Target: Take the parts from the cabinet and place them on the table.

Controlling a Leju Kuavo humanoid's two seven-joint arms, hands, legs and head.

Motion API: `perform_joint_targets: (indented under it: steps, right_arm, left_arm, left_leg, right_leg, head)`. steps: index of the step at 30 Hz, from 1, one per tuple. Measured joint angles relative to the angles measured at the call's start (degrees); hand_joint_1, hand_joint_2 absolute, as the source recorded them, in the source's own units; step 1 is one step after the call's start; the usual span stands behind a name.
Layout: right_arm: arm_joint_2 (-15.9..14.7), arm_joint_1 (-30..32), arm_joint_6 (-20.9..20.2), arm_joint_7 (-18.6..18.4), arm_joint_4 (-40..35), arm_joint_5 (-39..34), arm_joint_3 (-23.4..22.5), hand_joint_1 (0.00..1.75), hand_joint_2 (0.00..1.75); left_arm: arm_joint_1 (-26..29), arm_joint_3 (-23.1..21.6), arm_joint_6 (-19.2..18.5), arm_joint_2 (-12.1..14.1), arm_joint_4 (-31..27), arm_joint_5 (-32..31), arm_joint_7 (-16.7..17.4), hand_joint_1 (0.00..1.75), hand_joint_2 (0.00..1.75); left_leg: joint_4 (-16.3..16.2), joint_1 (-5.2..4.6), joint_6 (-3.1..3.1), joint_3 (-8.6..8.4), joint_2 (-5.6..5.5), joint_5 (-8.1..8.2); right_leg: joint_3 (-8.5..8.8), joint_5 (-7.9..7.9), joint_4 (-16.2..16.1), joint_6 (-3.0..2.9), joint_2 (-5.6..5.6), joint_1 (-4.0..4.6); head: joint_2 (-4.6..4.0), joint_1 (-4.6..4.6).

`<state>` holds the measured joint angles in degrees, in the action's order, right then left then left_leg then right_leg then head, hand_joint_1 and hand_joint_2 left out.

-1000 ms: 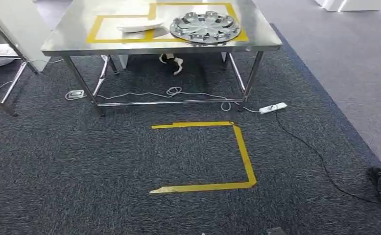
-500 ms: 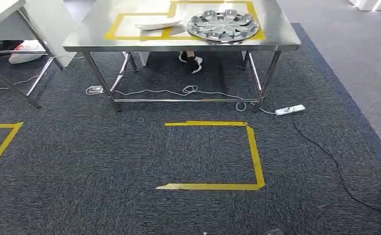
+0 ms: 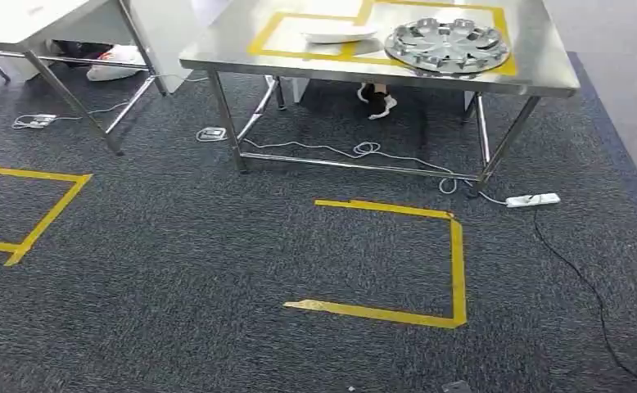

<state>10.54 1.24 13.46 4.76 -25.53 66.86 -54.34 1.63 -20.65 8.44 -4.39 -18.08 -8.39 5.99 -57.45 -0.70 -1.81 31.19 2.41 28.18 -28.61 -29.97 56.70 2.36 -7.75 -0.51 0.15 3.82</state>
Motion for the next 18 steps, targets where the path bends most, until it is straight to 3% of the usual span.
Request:
perform_joint_targets:
  steps: [1, 2, 3, 5, 6, 7, 8, 9, 10, 11, 12, 15, 16, 17, 18]
  right_arm:
    - [0.0, -0.12, 0.02, 0.0, 0.0, 0.02, 0.02, 0.0, 0.0]
    - [-0.02, -0.08, 0.04, 0.02, 0.0, 0.02, 0.02, 0.0, 0.0]
    - [-0.02, -0.02, 0.11, 0.02, 0.0, 0.02, 0.02, 0.0, 0.0]
    - [-0.02, 0.33, 0.11, -0.04, 0.0, 0.02, 0.02, 0.0, 0.0]
    - [0.0, 0.42, 0.11, -0.04, 0.0, 0.0, 0.02, 0.0, 0.0]
    - [0.0, 0.49, 0.11, -0.04, 0.0, 0.02, 0.02, 0.0, 0.0]
    - [-0.02, 0.48, 0.11, -0.02, 0.0, 0.02, 0.02, 0.0, 0.0]
    - [-0.02, 0.48, 0.11, -0.04, 0.0, 0.02, 0.02, 0.0, 0.0]
    - [-0.02, 0.48, 0.11, -0.04, 0.0, 0.02, 0.02, 0.0, 0.0]
    - [-0.04, 0.45, 0.11, -0.04, 0.0, 0.0, 0.04, 0.0, 0.0]
    - [-0.02, 0.51, 0.13, -0.04, 0.0, 0.0, 0.07, 0.0, 0.0]
    - [-0.02, 0.47, 0.07, -0.05, 0.0, 0.0, 0.09, 0.0, 0.0]
    - [-0.02, 0.44, 0.07, -0.04, 0.0, 0.0, 0.09, 0.0, 0.0]
    - [-0.02, 0.44, 0.09, 0.0, -0.02, 0.0, 0.09, 0.0, 0.0]
    - [-0.02, 0.48, 0.13, 0.02, -0.02, 0.0, 0.09, 0.0, 0.0]
  left_arm:
    - [0.14, 0.0, 0.0, 0.02, -0.02, 0.0, 0.02, 0.0, 0.0]
    - [0.06, 0.0, 0.0, 0.04, -0.07, 0.02, 0.04, 0.0, 0.0]
    - [-0.09, 0.0, 0.0, 0.04, -0.11, 0.02, 0.11, 0.0, 0.0]
    - [-0.25, -0.02, 0.0, -0.13, -0.13, 0.02, 0.09, 0.0, 0.0]
    - [-0.18, -0.02, 0.0, -0.13, -0.13, 0.02, 0.09, 0.0, 0.0]
    - [-0.09, -0.02, 0.0, -0.13, -0.15, 0.02, 0.11, 0.0, 0.0]
    - [0.03, -0.04, 0.0, -0.13, -0.15, 0.02, 0.11, 0.0, 0.0]
    - [0.05, -0.04, 0.0, -0.13, -0.15, 0.02, 0.11, 0.0, 0.0]
    - [-0.01, -0.04, 0.0, -0.15, -0.15, 0.02, 0.11, 0.0, 0.0]
    - [-0.09, -0.04, -0.02, -0.24, -0.15, 0.02, 0.09, 0.0, 0.0]
    - [-0.33, -0.07, 0.0, -0.22, -0.15, 0.02, 0.09, 0.0, 0.0]
    - [-0.08, -0.09, -0.02, -0.22, -0.17, 0.02, 0.11, 0.0, 0.0]
    - [-0.05, -0.09, -0.02, -0.11, -0.17, 0.02, 0.09, 0.0, 0.0]
    - [0.02, -0.11, 0.0, -0.13, -0.17, 0.02, 0.11, 0.0, 0.0]
    - [-0.07, -0.2, 0.0, -0.13, -0.17, 0.02, 0.11, 0.0, 0.0]
  left_leg:
    - [0.59, 0.44, -0.36, -0.46, -0.52, -0.58]
    - [0.73, 0.46, -0.72, -0.34, -0.96, -0.78]
    - [0.72, 0.44, -0.93, -0.08, -1.73, -0.93]
    - [0.69, 0.25, -1.12, 0.24, -3.16, -1.06]
    - [0.67, 0.14, -1.18, 0.28, -3.9, -1.13]
    - [0.66, 0.07, -1.16, 0.21, -4.67, -1.17]
    - [0.65, 0.02, -1.13, 0.12, -5.47, -1.19]
    - [0.62, 0.0, -1.07, -0.03, -6.29, -1.22]
    - [0.62, 0.01, -0.98, -0.12, -7.07, -1.24]
    - [0.55, -0.03, -0.74, 0.02, -7.53, -1.28]
    - [0.14, -0.09, -0.38, 0.46, -8.22, -1.29]
    - [0.4, 0.44, 0.86, 1.2, -10.35, -1.96]
    - [-0.17, 0.45, 0.94, 1.32, -9.41, -1.48]
    - [-1.74, 0.2, 1.31, 2.06, -6.18, -0.24]
    - [-5.18, 0.3, 1.69, 3.76, -4.38, 1.95]
  right_leg:
    - [-0.47, -0.77, 0.54, 0.42, 1.5, -0.33]
    - [-1.41, -2.47, 2.71, 0.51, 4.61, -0.28]
    - [-3.32, -4.91, 6.96, 0.56, 6.39, -0.33]
    - [-7.76, -8.78, 16.3, 0.57, 7.57, -0.26]
    - [-9.0, -8.95, 18.51, 0.51, 7.68, -0.2]
    - [-8.83, -7.56, 17.72, 0.39, 7.68, -0.2]
    - [-7.3, -5.0, 14.3, 0.24, 7.78, -0.2]
    - [-4.78, -1.92, 8.81, 0.07, 8.25, -0.2]
    - [-2.08, 0.76, 3.04, -0.2, 9.92, -0.22]
    - [-0.93, 0.15, 0.56, -0.48, 13.39, -0.39]
    - [-0.77, 0.1, -0.65, -0.5, 13.5, -0.55]
    - [-0.2, 0.41, -0.45, -1.24, 11.58, -0.1]
    - [0.05, 0.78, -1.06, -1.73, 10.58, -0.55]
    - [0.22, 0.73, -1.2, -1.91, 9.86, -0.5]
    - [0.29, 0.64, -1.2, -2.11, 9.04, -0.44]
  head:
    - [0.0, 0.0]
    - [0.0, 0.22]
    - [0.0, 0.48]
    - [0.0, 0.5]
    - [0.0, 0.5]
    - [0.0, 0.46]
    - [0.0, 0.46]
    - [0.0, 0.46]
    - [0.0, 0.5]
    - [0.0, 0.44]
    - [0.0, 0.37]
    - [0.0, 0.42]
    - [0.0, 0.39]
    - [0.0, 0.24]
    - [0.0, 0.02]
